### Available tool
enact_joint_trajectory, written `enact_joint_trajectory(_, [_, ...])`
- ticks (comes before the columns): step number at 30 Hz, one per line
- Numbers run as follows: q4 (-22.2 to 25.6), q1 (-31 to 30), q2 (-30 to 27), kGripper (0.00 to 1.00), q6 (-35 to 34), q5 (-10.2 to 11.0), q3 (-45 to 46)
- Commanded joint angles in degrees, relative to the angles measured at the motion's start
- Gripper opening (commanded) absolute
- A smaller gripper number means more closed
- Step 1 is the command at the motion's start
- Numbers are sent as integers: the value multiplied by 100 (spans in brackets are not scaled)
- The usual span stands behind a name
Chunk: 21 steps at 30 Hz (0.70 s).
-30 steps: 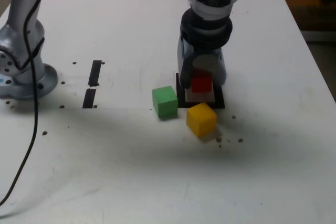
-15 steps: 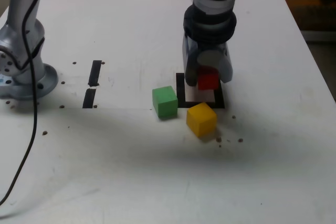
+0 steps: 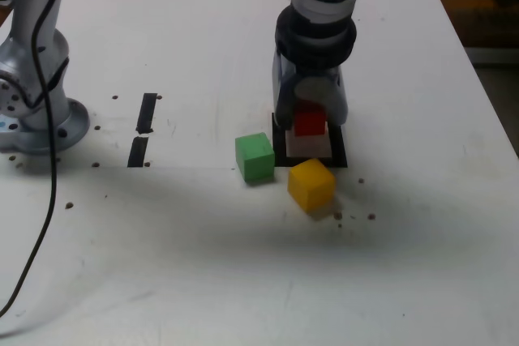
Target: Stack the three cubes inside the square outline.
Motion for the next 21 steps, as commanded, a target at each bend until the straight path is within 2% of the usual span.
enact_joint_trajectory(1, [27, 1, -61, 25, 9, -16, 51])
enact_joint_trajectory(12, [33, -3, -47, 50, 9, -210, 153])
enact_joint_trajectory(21, [-96, -3, -17, 61, 14, -248, 163])
